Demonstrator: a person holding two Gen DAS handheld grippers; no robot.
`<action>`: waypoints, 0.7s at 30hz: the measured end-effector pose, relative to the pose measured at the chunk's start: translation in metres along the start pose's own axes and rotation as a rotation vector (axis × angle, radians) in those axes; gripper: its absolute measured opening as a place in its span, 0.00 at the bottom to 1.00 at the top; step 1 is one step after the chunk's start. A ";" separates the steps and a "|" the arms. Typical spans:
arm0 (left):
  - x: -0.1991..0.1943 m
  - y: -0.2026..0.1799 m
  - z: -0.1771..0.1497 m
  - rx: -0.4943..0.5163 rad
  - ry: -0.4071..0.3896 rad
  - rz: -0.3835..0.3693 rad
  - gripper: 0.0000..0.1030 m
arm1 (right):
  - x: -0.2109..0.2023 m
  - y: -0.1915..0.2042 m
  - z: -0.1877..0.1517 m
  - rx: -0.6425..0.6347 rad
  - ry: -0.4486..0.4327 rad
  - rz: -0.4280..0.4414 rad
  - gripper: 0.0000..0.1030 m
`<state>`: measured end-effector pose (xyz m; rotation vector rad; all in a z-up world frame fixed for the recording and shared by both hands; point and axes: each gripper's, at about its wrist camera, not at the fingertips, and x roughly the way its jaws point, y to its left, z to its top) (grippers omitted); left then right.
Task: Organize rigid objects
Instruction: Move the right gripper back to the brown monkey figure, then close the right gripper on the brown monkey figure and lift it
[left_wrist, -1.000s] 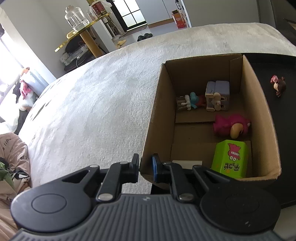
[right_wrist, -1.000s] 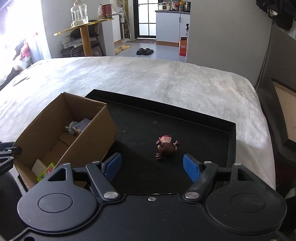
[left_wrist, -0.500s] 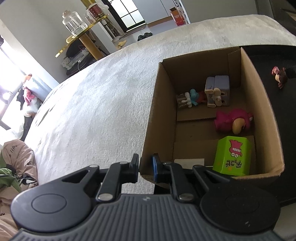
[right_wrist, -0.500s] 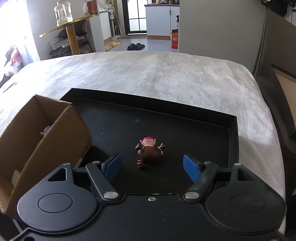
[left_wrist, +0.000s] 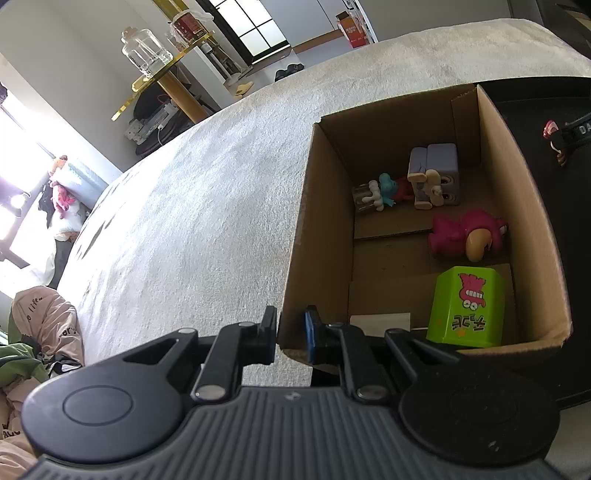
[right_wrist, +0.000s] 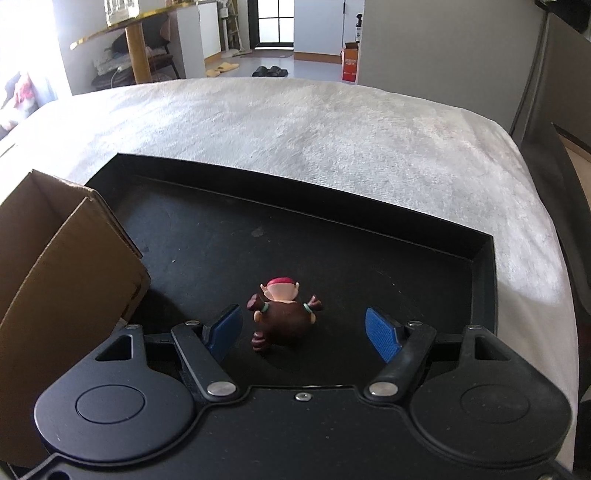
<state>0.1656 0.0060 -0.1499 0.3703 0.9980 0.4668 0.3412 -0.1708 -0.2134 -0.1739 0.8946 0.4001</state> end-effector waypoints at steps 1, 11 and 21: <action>0.000 0.000 0.000 0.000 0.000 0.000 0.14 | 0.002 0.002 0.001 -0.007 0.003 -0.002 0.71; 0.001 0.002 0.000 -0.014 0.000 -0.009 0.14 | 0.012 0.004 -0.003 -0.036 0.042 0.019 0.36; 0.001 0.008 -0.001 -0.045 -0.007 -0.035 0.14 | -0.021 0.008 -0.011 -0.045 0.037 0.004 0.35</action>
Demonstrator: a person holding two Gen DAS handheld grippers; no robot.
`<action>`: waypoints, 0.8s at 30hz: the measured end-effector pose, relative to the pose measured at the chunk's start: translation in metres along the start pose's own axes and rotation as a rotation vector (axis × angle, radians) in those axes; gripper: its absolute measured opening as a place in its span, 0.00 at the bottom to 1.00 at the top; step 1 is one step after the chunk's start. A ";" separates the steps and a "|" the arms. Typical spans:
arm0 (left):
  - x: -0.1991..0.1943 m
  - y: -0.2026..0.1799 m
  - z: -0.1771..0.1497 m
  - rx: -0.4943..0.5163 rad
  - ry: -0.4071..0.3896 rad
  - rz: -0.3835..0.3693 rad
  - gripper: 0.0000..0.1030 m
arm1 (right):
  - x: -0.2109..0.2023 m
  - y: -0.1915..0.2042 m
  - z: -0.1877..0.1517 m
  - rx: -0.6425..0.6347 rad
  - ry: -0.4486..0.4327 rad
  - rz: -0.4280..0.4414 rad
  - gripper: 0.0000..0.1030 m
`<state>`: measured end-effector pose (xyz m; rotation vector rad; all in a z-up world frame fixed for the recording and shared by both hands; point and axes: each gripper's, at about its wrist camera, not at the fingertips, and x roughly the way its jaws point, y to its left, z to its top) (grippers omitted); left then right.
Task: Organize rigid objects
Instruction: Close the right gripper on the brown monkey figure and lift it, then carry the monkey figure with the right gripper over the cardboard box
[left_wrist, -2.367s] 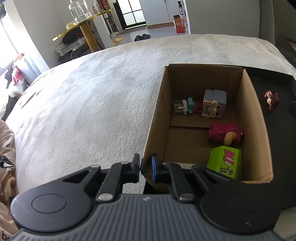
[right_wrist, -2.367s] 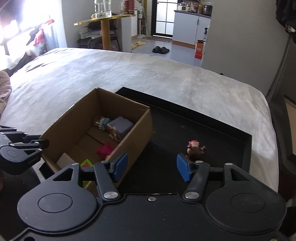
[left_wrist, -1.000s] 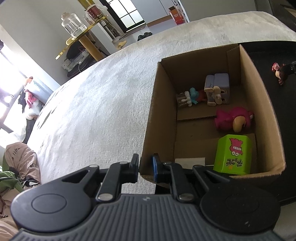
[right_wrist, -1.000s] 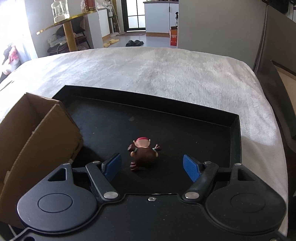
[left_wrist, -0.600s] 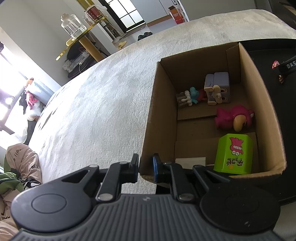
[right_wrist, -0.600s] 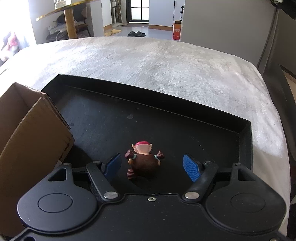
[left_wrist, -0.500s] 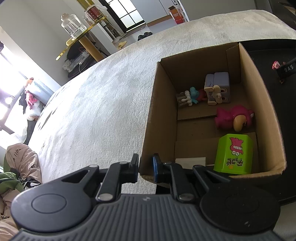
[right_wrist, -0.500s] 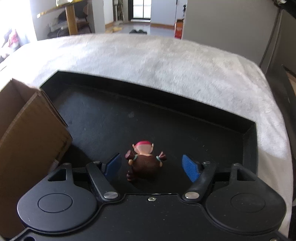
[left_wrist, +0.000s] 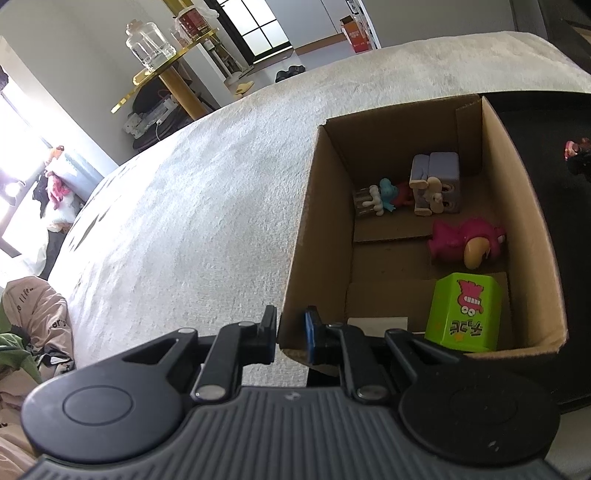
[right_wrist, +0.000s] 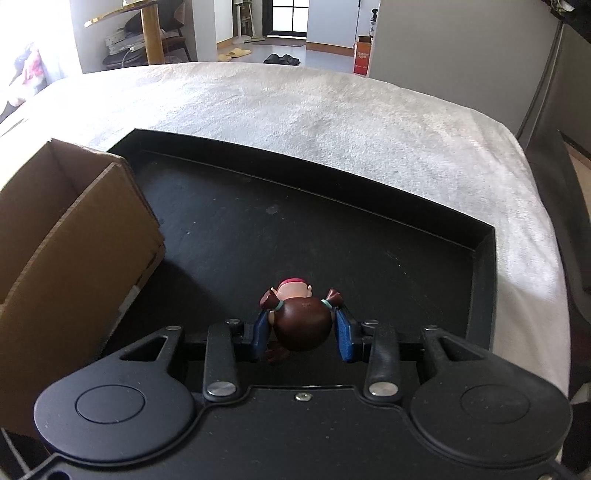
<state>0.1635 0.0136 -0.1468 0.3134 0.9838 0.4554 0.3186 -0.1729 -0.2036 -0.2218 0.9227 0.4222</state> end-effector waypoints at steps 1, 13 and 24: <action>0.000 0.001 0.000 -0.004 -0.001 -0.004 0.14 | -0.005 0.000 0.000 0.008 0.000 0.006 0.35; 0.001 0.010 0.000 -0.054 -0.005 -0.047 0.13 | -0.046 0.017 0.012 -0.050 -0.039 -0.015 0.35; 0.001 0.019 -0.002 -0.102 -0.013 -0.095 0.13 | -0.074 0.043 0.023 -0.104 -0.093 -0.005 0.35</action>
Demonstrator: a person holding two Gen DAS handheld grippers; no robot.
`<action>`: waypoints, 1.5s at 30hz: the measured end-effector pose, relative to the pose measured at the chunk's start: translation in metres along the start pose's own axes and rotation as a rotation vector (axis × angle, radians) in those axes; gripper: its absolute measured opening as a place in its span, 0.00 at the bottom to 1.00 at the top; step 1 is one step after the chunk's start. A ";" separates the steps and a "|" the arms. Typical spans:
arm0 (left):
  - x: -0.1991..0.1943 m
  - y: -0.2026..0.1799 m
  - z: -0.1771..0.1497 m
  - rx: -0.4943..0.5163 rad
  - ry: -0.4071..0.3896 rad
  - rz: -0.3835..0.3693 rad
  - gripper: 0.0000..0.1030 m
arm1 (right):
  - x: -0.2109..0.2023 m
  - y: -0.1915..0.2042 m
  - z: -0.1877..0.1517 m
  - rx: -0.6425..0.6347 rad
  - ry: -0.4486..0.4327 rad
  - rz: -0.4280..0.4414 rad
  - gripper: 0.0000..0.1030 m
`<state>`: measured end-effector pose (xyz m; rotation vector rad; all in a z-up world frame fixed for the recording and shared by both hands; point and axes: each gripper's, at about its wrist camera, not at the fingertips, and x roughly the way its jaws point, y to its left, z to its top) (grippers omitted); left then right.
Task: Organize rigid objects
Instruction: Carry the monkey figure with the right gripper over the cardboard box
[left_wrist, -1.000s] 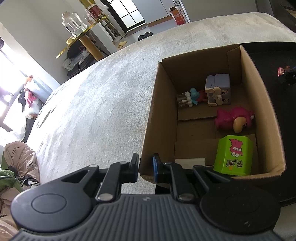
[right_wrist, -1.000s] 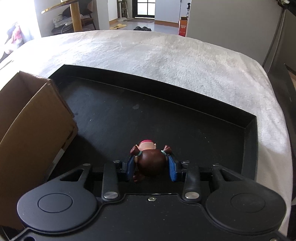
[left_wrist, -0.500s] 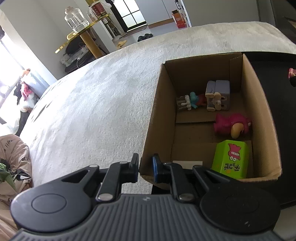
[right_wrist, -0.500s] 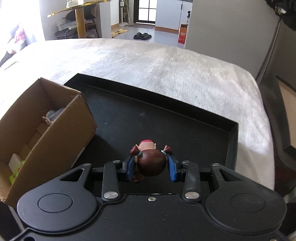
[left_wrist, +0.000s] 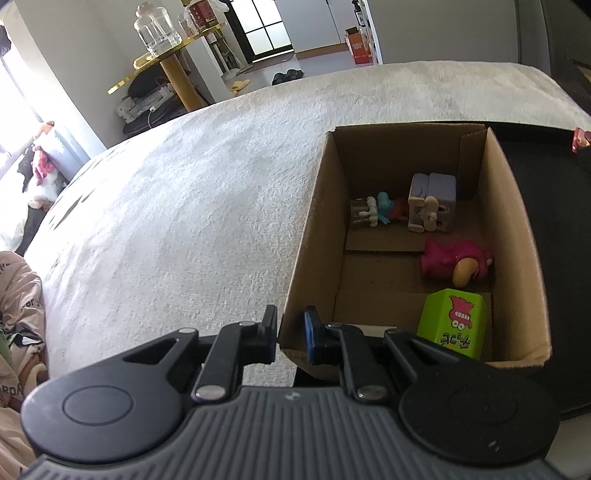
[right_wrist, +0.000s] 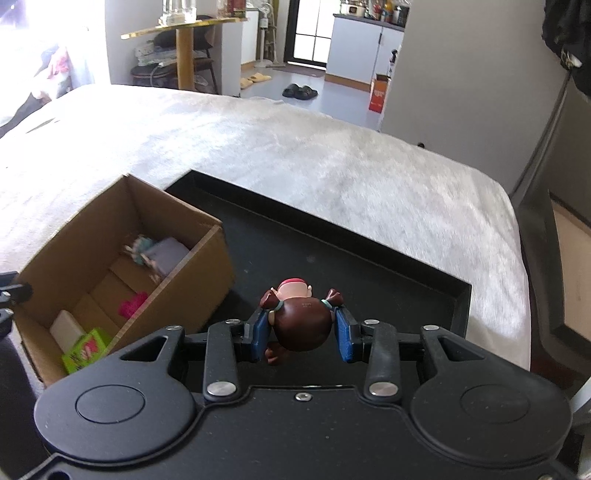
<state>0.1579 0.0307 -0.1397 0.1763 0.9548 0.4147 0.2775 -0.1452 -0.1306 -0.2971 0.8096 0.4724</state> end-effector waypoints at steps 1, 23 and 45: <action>0.000 0.002 0.000 -0.006 -0.001 -0.005 0.13 | -0.001 0.003 0.002 -0.012 -0.006 0.000 0.35; -0.005 0.024 -0.004 -0.117 -0.020 -0.109 0.10 | -0.022 0.060 0.038 -0.101 -0.054 0.056 0.36; 0.001 0.047 -0.007 -0.231 -0.006 -0.208 0.09 | -0.005 0.131 0.056 -0.254 -0.015 0.148 0.36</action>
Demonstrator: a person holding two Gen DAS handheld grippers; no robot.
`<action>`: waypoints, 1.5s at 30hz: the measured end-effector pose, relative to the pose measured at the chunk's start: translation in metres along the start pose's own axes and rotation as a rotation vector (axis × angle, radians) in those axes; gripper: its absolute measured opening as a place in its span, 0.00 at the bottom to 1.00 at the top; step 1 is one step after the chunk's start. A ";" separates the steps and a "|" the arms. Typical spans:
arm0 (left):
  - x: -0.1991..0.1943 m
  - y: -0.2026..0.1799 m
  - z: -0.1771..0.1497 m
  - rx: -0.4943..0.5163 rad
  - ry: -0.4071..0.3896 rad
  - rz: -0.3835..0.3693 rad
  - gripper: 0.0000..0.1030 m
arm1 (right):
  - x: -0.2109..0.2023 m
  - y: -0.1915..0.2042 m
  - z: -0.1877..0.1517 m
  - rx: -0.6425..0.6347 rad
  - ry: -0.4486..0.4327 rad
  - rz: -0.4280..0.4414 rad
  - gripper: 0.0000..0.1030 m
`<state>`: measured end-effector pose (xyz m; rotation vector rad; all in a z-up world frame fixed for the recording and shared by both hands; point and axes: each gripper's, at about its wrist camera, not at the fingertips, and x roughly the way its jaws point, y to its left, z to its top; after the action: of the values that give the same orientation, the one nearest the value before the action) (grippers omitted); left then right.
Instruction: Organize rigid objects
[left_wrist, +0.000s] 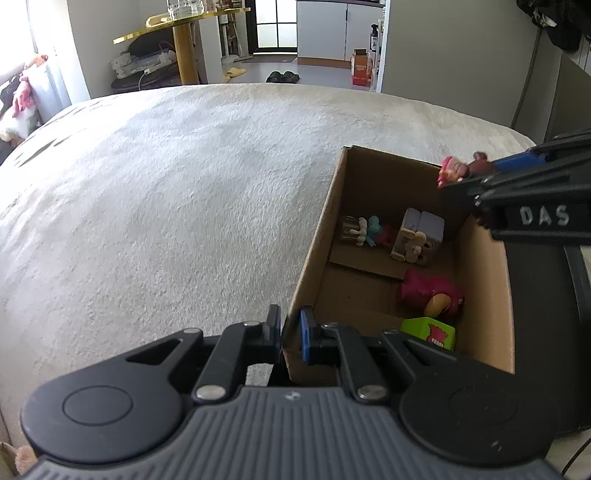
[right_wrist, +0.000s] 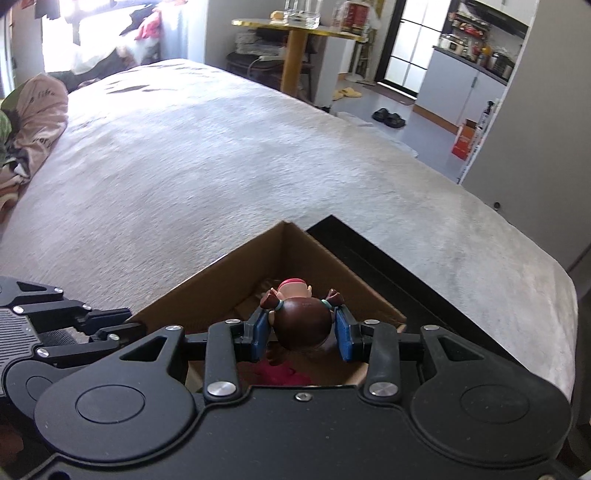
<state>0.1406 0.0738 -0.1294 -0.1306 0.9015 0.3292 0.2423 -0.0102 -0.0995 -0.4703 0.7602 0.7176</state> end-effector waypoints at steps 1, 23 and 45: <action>0.000 0.001 0.000 -0.004 0.001 -0.002 0.09 | 0.001 0.003 0.001 -0.009 0.004 0.005 0.36; 0.006 0.008 0.000 -0.040 0.015 -0.036 0.10 | 0.023 0.026 0.014 -0.053 0.039 0.013 0.42; 0.003 -0.003 0.000 0.019 0.014 -0.003 0.10 | -0.009 0.000 -0.016 0.089 0.013 -0.014 0.57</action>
<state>0.1437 0.0715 -0.1316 -0.1170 0.9175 0.3173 0.2303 -0.0233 -0.1027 -0.3996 0.7974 0.6656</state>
